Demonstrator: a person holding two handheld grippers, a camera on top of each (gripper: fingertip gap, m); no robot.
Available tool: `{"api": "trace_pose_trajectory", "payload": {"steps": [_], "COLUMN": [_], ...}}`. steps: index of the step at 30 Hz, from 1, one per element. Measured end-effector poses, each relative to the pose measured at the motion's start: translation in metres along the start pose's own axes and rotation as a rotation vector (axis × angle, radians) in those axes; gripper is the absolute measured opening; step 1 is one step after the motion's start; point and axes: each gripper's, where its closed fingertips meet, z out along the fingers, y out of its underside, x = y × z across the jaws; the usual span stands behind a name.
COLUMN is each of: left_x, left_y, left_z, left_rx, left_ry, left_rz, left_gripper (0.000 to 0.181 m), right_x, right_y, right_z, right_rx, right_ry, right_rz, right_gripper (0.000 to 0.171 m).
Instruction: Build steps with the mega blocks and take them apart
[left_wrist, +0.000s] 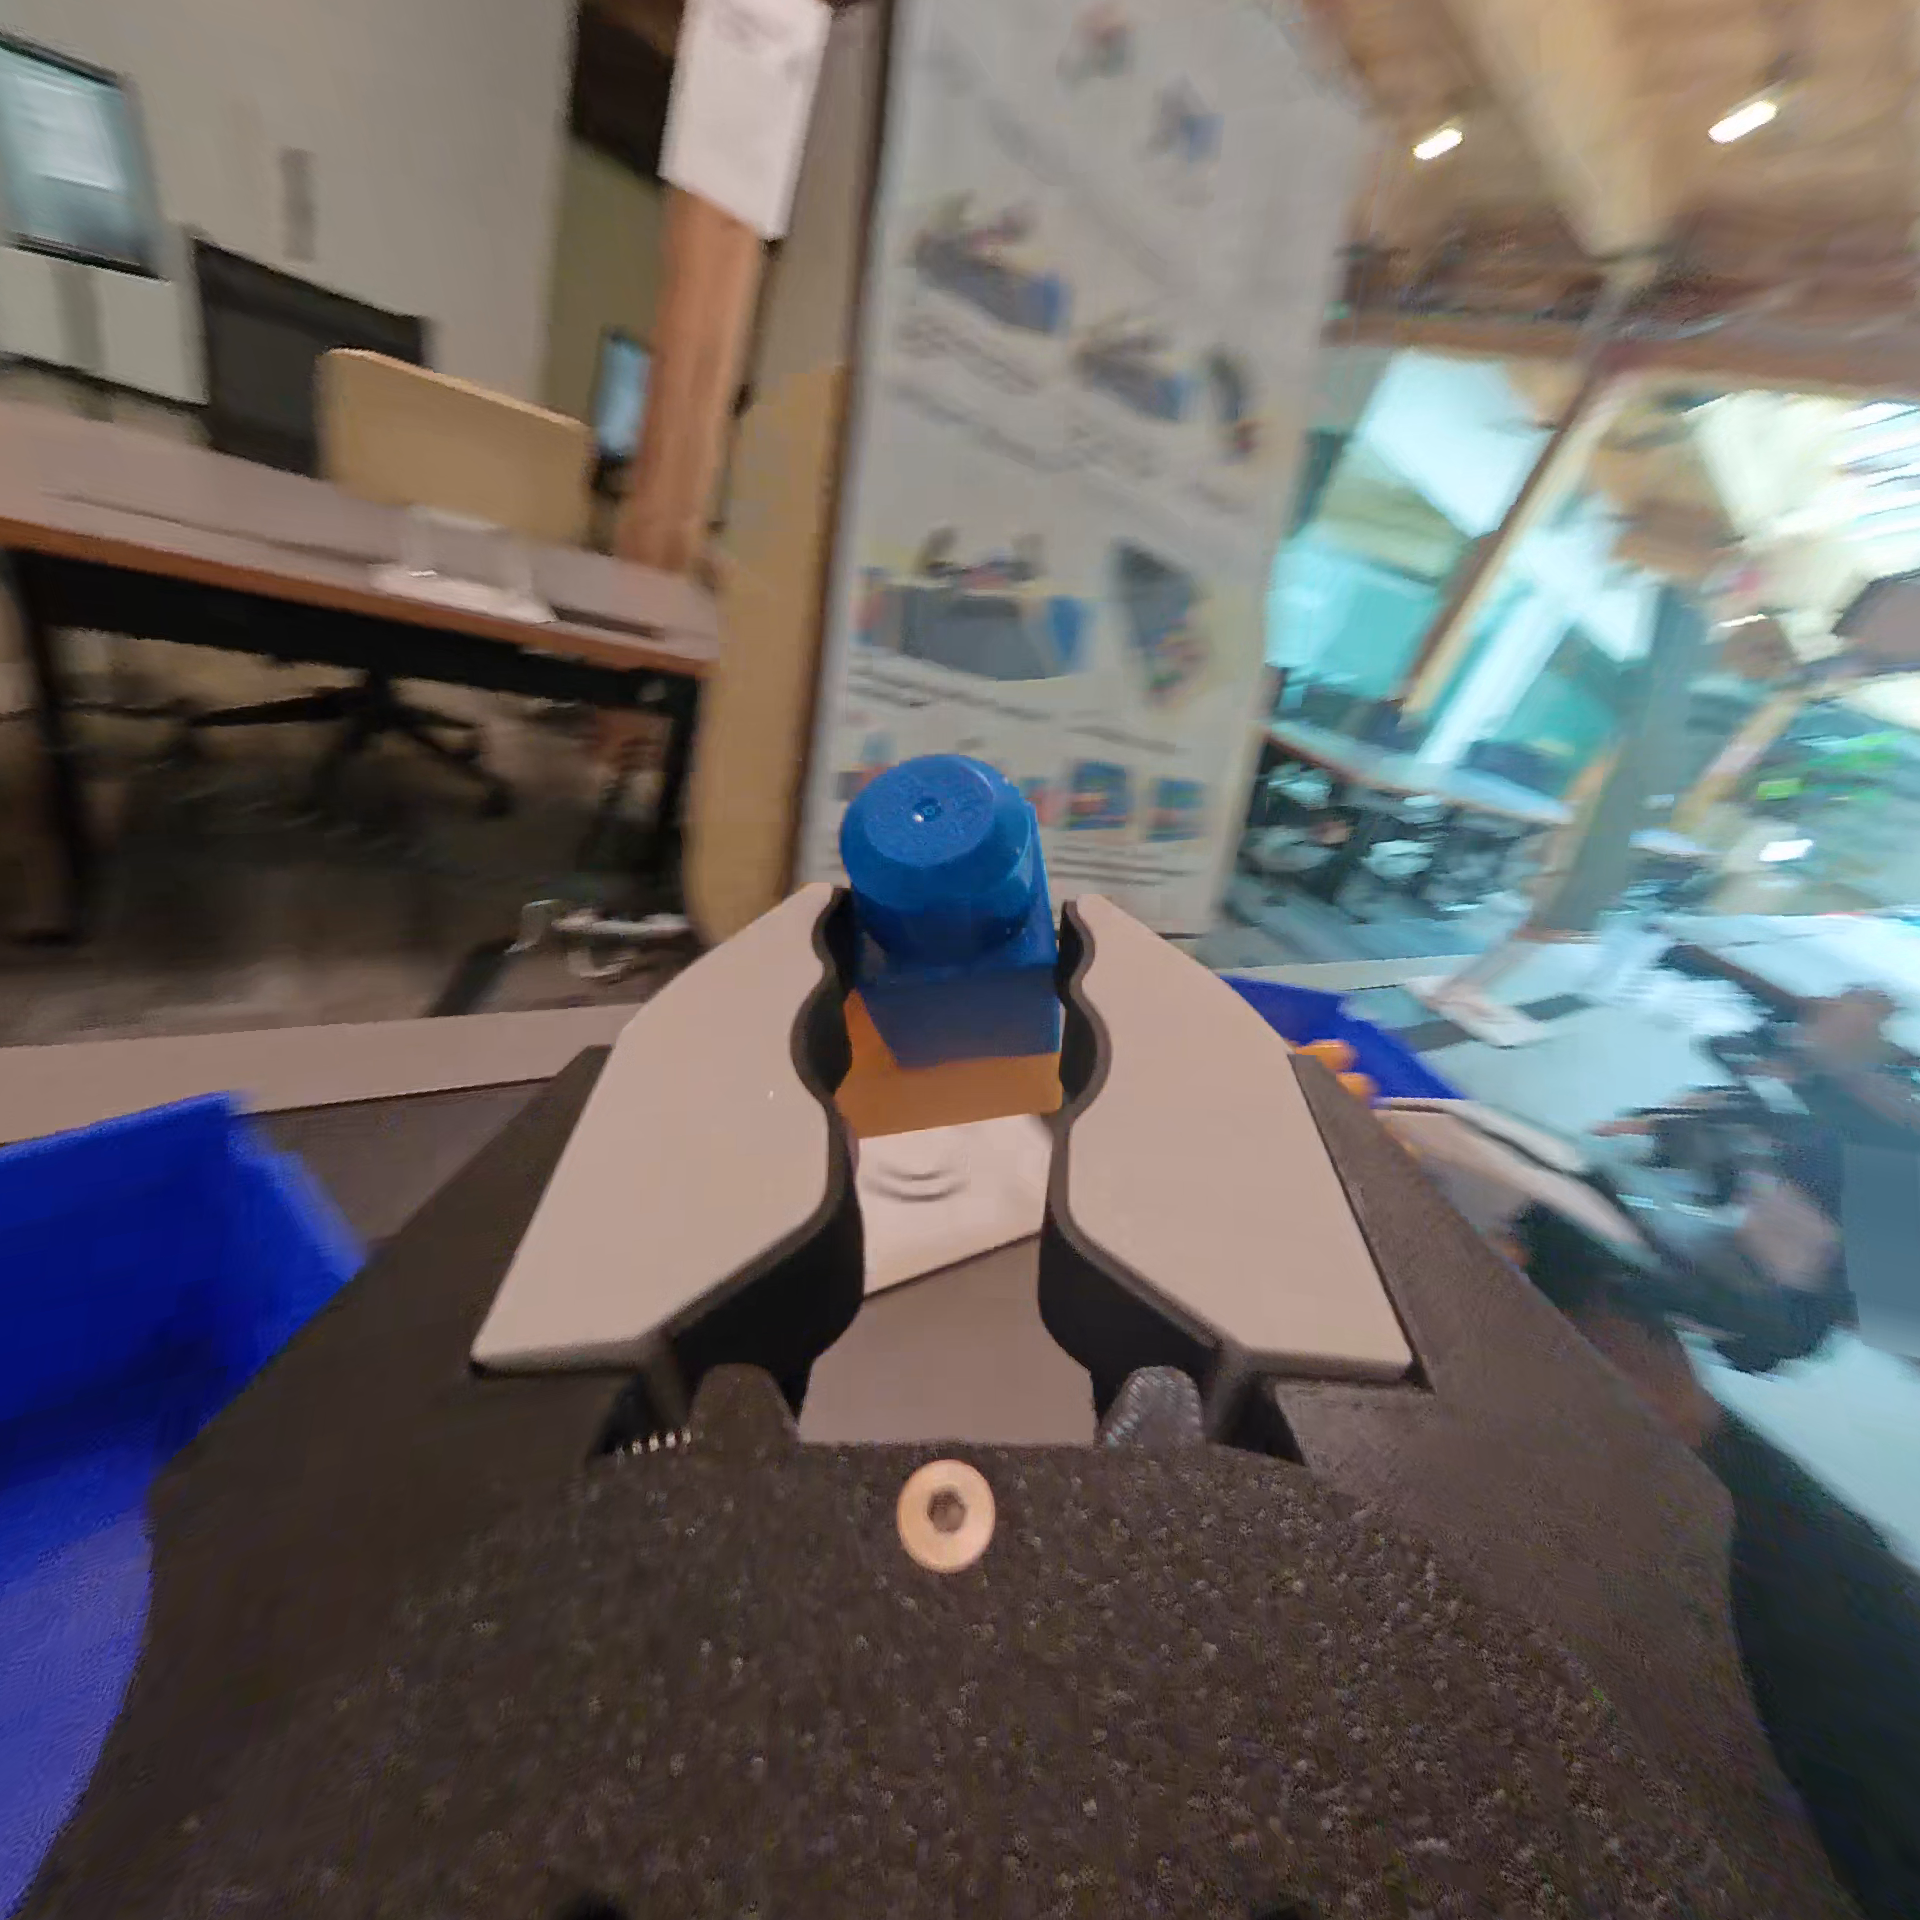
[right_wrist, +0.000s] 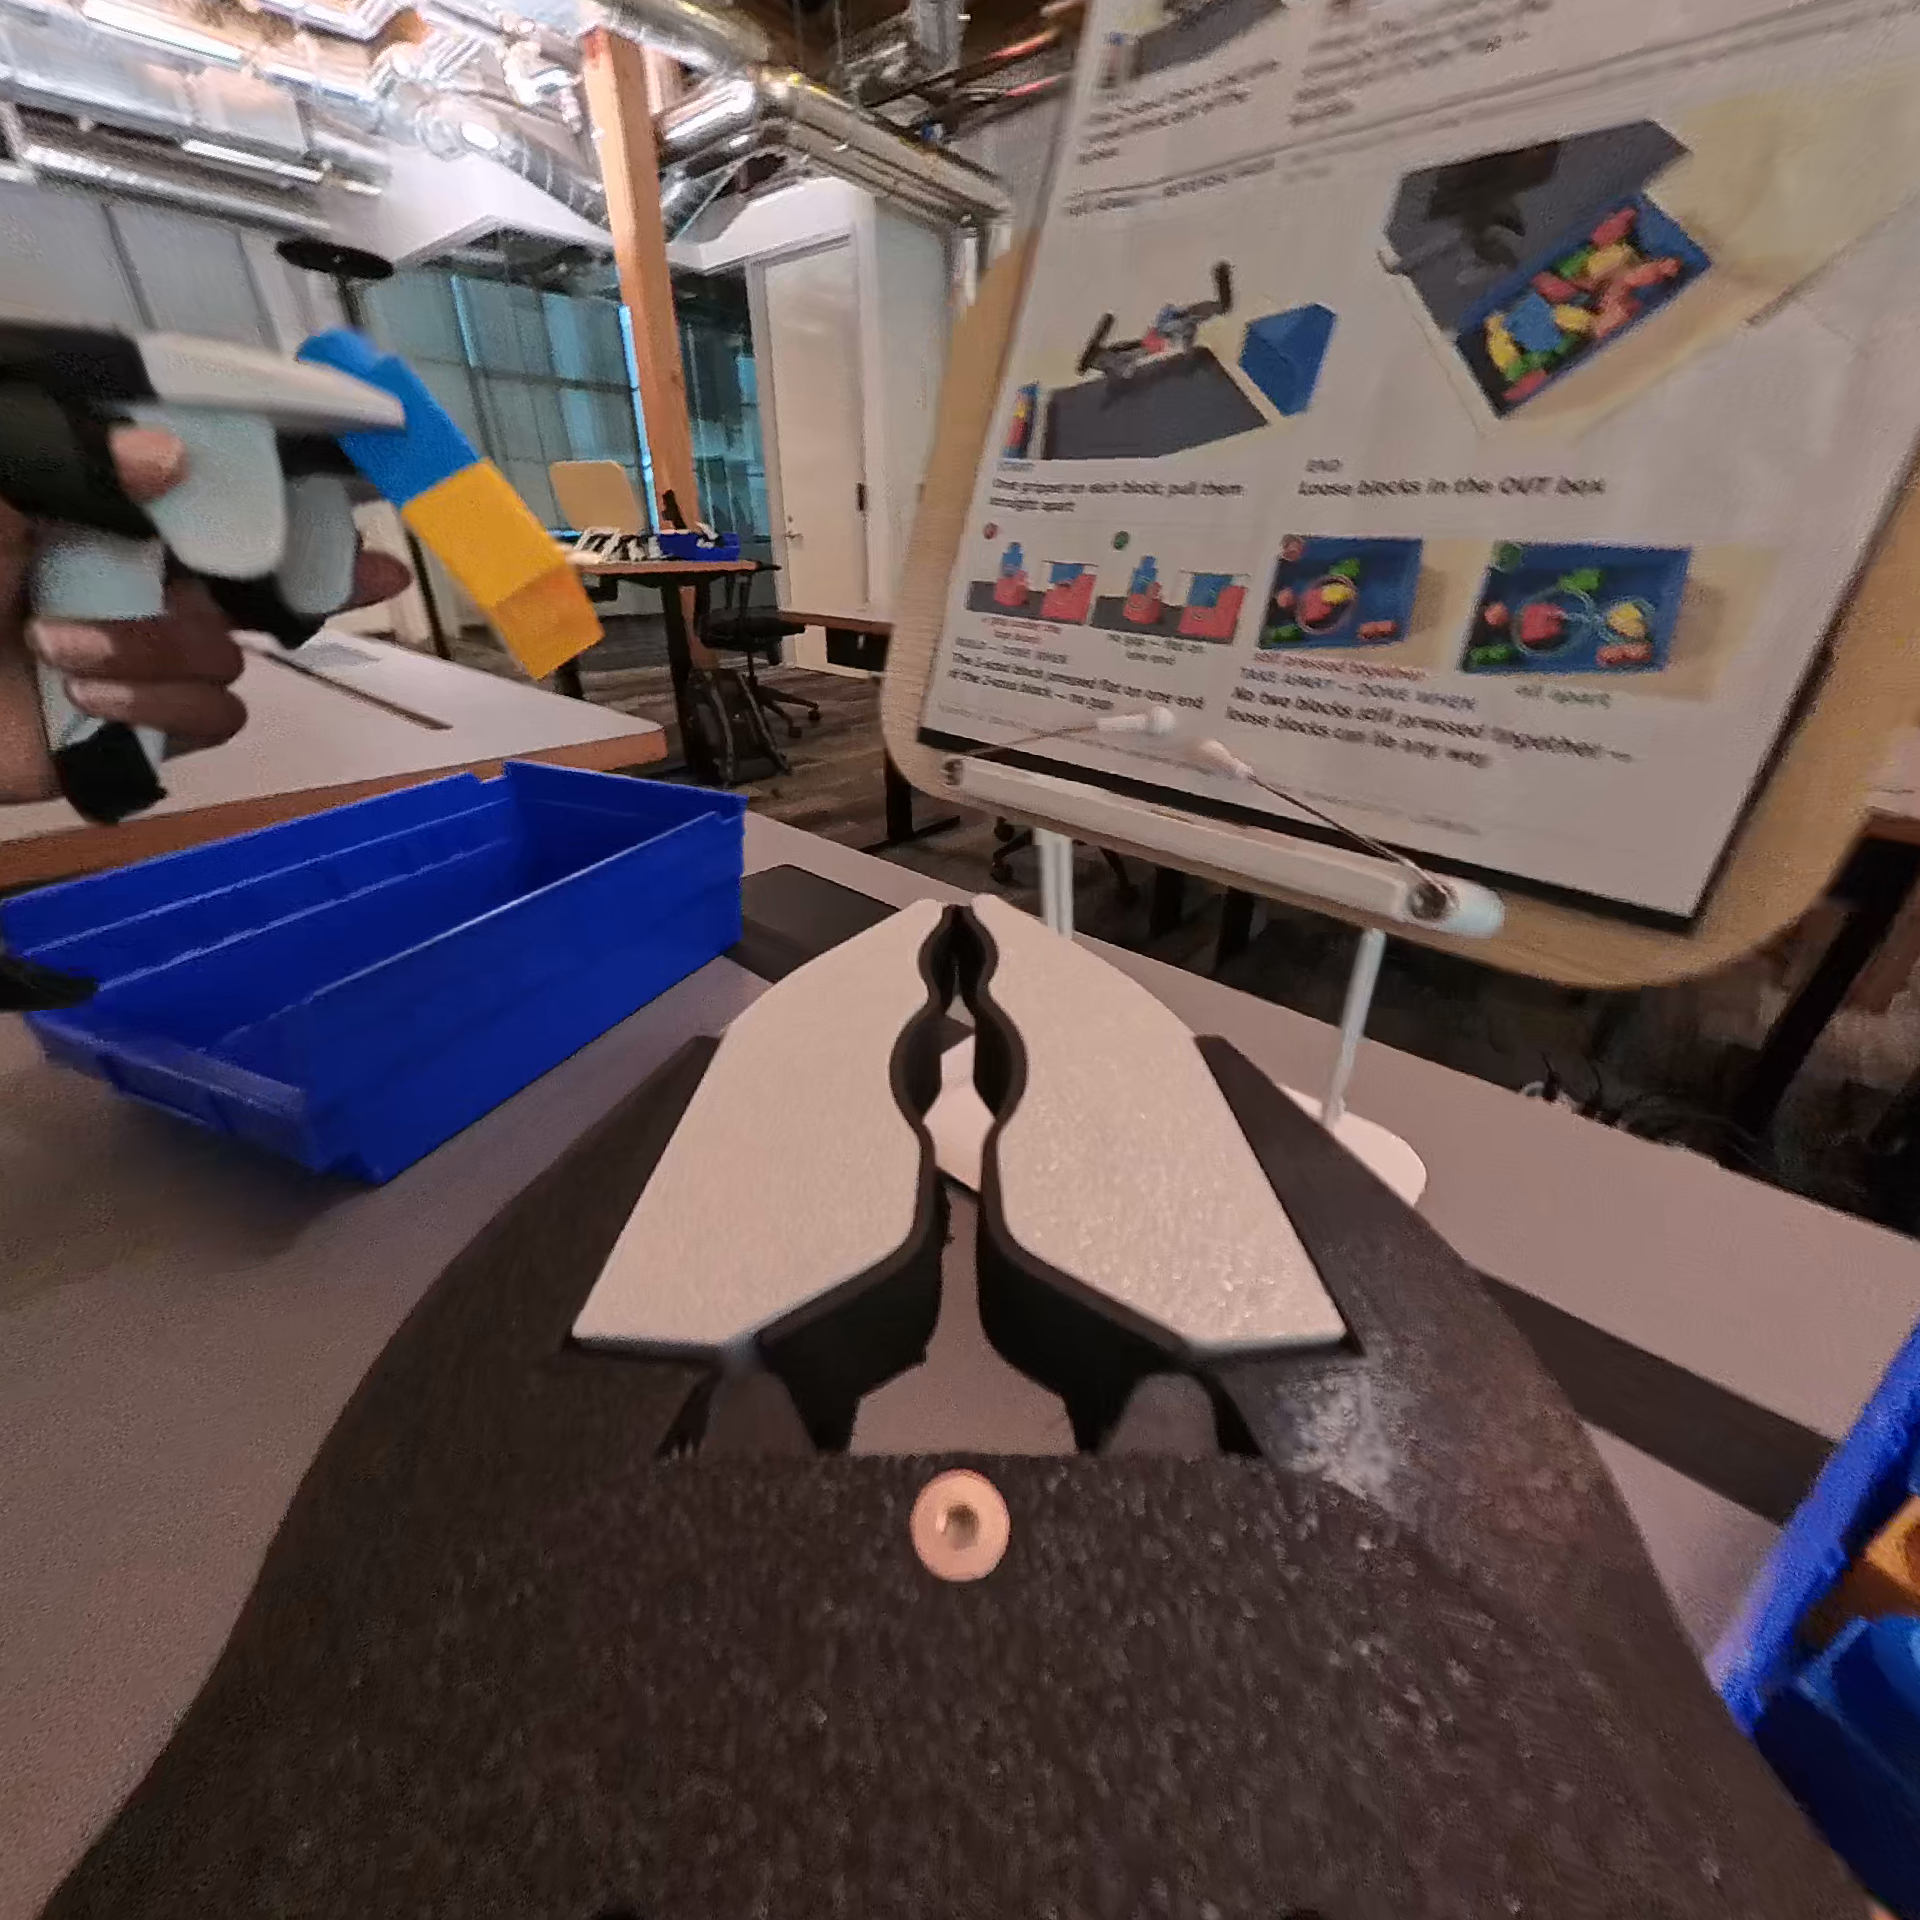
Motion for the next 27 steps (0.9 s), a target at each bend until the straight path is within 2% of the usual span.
{"api": "trace_pose_trajectory", "payload": {"steps": [4,7,12,17,23,24,26,27], "left_x": [0.074,0.106,0.125,0.136,0.148,0.149,0.152,0.153], "left_y": [0.009,0.020,0.040,0.057,0.068,0.068,0.068,0.068], "left_z": [-0.001,-0.004,-0.003,0.003,0.005,0.005,0.004,0.004], "left_rx": [0.033,0.043,0.014,-0.044,-0.081,-0.085,-0.087,-0.090], "left_ry": [0.229,0.354,0.442,0.473,0.495,0.499,0.507,0.508], "left_rz": [-0.127,-0.234,-0.299,-0.294,-0.275,-0.275,-0.269,-0.265], "left_gripper": [0.038,0.038,0.038,0.037,0.037,0.037,0.037,0.037], "right_x": [-0.036,-0.058,-0.092,-0.106,-0.108,-0.106,-0.104,-0.105], "right_y": [-0.023,-0.036,-0.045,-0.038,-0.029,-0.029,-0.031,-0.030], "right_z": [0.000,-0.001,0.000,0.009,0.018,0.018,0.017,0.016], "right_rx": [0.036,0.049,0.003,-0.083,-0.127,-0.128,-0.109,-0.106], "right_ry": [-0.091,-0.129,-0.165,-0.110,-0.036,-0.021,0.002,-0.004], "right_rz": [-0.128,-0.212,-0.377,-0.489,-0.513,-0.516,-0.527,-0.516], "right_gripper": [0.002,0.012,0.046,0.062,0.062,0.060,0.042,0.042]}}
